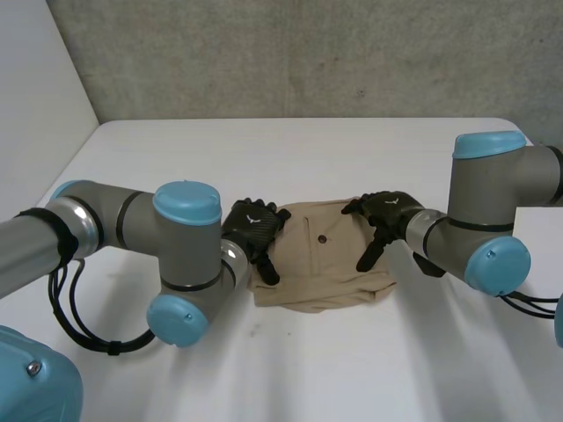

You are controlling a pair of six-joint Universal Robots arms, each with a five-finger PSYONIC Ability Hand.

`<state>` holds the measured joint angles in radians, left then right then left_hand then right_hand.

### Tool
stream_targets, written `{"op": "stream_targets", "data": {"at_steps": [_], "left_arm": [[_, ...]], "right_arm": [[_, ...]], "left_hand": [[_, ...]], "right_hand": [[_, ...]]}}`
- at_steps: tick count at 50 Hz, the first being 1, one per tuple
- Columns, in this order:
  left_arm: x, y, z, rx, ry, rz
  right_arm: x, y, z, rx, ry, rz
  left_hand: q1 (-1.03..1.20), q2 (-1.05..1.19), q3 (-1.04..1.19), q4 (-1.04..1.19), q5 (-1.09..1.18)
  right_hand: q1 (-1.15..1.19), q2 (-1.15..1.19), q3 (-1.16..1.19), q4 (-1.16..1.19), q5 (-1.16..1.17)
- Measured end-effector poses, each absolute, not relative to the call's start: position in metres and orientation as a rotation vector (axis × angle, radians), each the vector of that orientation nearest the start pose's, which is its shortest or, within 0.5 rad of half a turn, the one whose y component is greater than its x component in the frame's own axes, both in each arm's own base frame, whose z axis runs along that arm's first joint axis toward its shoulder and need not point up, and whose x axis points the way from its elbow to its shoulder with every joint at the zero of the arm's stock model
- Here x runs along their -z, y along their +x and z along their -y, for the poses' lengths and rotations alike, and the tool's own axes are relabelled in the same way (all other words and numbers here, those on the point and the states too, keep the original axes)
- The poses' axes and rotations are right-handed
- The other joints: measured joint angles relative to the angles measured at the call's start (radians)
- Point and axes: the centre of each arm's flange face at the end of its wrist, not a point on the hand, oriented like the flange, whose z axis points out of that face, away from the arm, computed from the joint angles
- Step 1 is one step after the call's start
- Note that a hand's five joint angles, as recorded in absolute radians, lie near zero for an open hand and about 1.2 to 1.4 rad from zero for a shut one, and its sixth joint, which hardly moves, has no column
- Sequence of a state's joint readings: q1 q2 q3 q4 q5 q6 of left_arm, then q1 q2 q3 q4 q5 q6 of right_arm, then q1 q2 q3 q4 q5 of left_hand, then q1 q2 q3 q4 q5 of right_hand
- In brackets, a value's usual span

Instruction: Fold the shorts.

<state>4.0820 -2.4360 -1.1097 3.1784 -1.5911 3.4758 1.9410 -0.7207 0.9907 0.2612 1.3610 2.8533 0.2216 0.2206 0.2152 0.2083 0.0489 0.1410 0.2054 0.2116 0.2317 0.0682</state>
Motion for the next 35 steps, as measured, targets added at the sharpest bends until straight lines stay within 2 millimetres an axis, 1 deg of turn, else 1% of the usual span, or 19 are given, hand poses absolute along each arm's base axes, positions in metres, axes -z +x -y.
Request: {"op": "stream_targets", "data": {"at_steps": [5, 8, 10, 11, 13, 14, 15, 16, 17, 18, 19, 20, 21, 22, 23, 26, 29, 32, 35], "left_arm": [[-0.119, -0.363, 0.277, 1.875, 1.254, -2.398], [-0.131, -0.363, 0.279, 1.918, 1.246, -2.374], [-0.142, -0.363, 0.281, 1.956, 1.231, -2.354], [-0.158, -0.361, 0.284, 2.003, 1.205, -2.331], [-0.173, -0.358, 0.286, 2.048, 1.174, -2.311], [-0.189, -0.355, 0.288, 2.099, 1.137, -2.290], [-0.196, -0.354, 0.289, 2.122, 1.120, -2.281], [-0.196, -0.354, 0.289, 2.122, 1.120, -2.281], [-0.224, -0.347, 0.290, 2.210, 1.047, -2.257], [-0.236, -0.344, 0.290, 2.251, 1.013, -2.248], [-0.253, -0.340, 0.290, 2.306, 0.960, -2.238], [-0.253, -0.340, 0.290, 2.306, 0.960, -2.238], [-0.273, -0.333, 0.289, 2.371, 0.894, -2.226], [-0.291, -0.326, 0.289, 2.429, 0.829, -2.215], [-0.304, -0.319, 0.289, 2.467, 0.776, -2.210], [-0.331, -0.299, 0.287, 2.522, 0.653, -2.215], [-0.352, -0.274, 0.283, 2.512, 0.526, -2.262], [-0.358, -0.256, 0.280, 2.449, 0.451, -2.330], [-0.359, -0.247, 0.279, 2.403, 0.418, -2.369]], "right_arm": [[-0.141, 0.290, 0.342, 1.477, -0.994, -2.359], [-0.152, 0.289, 0.342, 1.515, -0.990, -2.343], [-0.168, 0.289, 0.342, 1.570, -0.978, -2.310], [-0.184, 0.288, 0.341, 1.627, -0.962, -2.275], [-0.200, 0.288, 0.341, 1.692, -0.937, -2.237], [-0.216, 0.287, 0.341, 1.760, -0.905, -2.200], [-0.222, 0.286, 0.340, 1.783, -0.891, -2.187], [-0.222, 0.286, 0.340, 1.783, -0.891, -2.187], [-0.246, 0.283, 0.338, 1.880, -0.825, -2.135], [-0.259, 0.281, 0.337, 1.932, -0.784, -2.109], [-0.278, 0.276, 0.334, 2.003, -0.717, -2.072], [-0.278, 0.276, 0.334, 2.003, -0.717, -2.072], [-0.291, 0.272, 0.331, 2.054, -0.664, -2.046], [-0.311, 0.265, 0.327, 2.135, -0.574, -2.005], [-0.320, 0.261, 0.325, 2.168, -0.537, -1.990], [-0.345, 0.244, 0.319, 2.281, -0.409, -1.947], [-0.361, 0.228, 0.314, 2.354, -0.328, -1.950], [-0.366, 0.216, 0.312, 2.367, -0.310, -2.003], [-0.366, 0.211, 0.312, 2.355, -0.315, -2.046]], "left_hand": [[0.000, 0.000, 0.000, 0.000, -0.001], [-0.004, -0.002, -0.001, 0.000, -0.003], [-0.005, -0.002, -0.002, 0.000, -0.003], [-0.006, -0.002, -0.002, -0.002, -0.003], [-0.006, -0.002, -0.002, -0.002, -0.003], [-0.006, -0.002, -0.002, -0.002, -0.004], [-0.006, -0.002, -0.002, -0.002, -0.004], [-0.006, -0.002, -0.002, -0.002, -0.004], [-0.007, -0.005, -0.002, -0.002, -0.007], [-0.007, -0.005, -0.002, -0.002, -0.007], [-0.007, -0.005, -0.002, -0.002, -0.007], [-0.007, -0.005, -0.002, -0.002, -0.007], [-0.007, -0.006, -0.002, -0.002, -0.007], [-0.007, -0.006, -0.002, -0.002, -0.006], [-0.007, -0.006, -0.002, -0.002, -0.006], [-0.007, -0.006, -0.002, -0.002, -0.007], [-0.007, -0.006, -0.002, -0.002, -0.006], [-0.007, -0.006, -0.002, -0.002, -0.007], [-0.007, -0.007, -0.002, -0.002, -0.007]], "right_hand": [[-0.004, -0.005, 0.000, 0.000, 0.000], [-0.005, -0.005, 0.000, 0.000, 0.000], [-0.005, -0.005, 0.000, 0.000, 0.000], [-0.005, -0.005, 0.000, 0.000, 0.000], [-0.005, -0.005, 0.000, 0.000, 0.000], [-0.005, -0.005, 0.000, 0.000, 0.000], [-0.005, -0.005, 0.000, 0.000, 0.000], [-0.005, -0.005, 0.000, 0.000, 0.000], [-0.005, -0.005, 0.000, 0.000, 0.000], [-0.005, -0.005, 0.000, 0.000, 0.000], [-0.005, -0.005, 0.000, 0.000, 0.000], [-0.005, -0.005, 0.000, 0.000, 0.000], [-0.005, -0.005, 0.000, 0.000, 0.000], [-0.005, -0.005, 0.000, 0.000, 0.000], [-0.005, -0.005, 0.000, 0.000, 0.000], [-0.005, -0.005, 0.000, 0.000, 0.000], [-0.005, -0.005, 0.000, 0.000, 0.000], [-0.005, -0.005, 0.000, 0.000, 0.000], [-0.005, -0.005, 0.000, 0.000, 0.000]]}}
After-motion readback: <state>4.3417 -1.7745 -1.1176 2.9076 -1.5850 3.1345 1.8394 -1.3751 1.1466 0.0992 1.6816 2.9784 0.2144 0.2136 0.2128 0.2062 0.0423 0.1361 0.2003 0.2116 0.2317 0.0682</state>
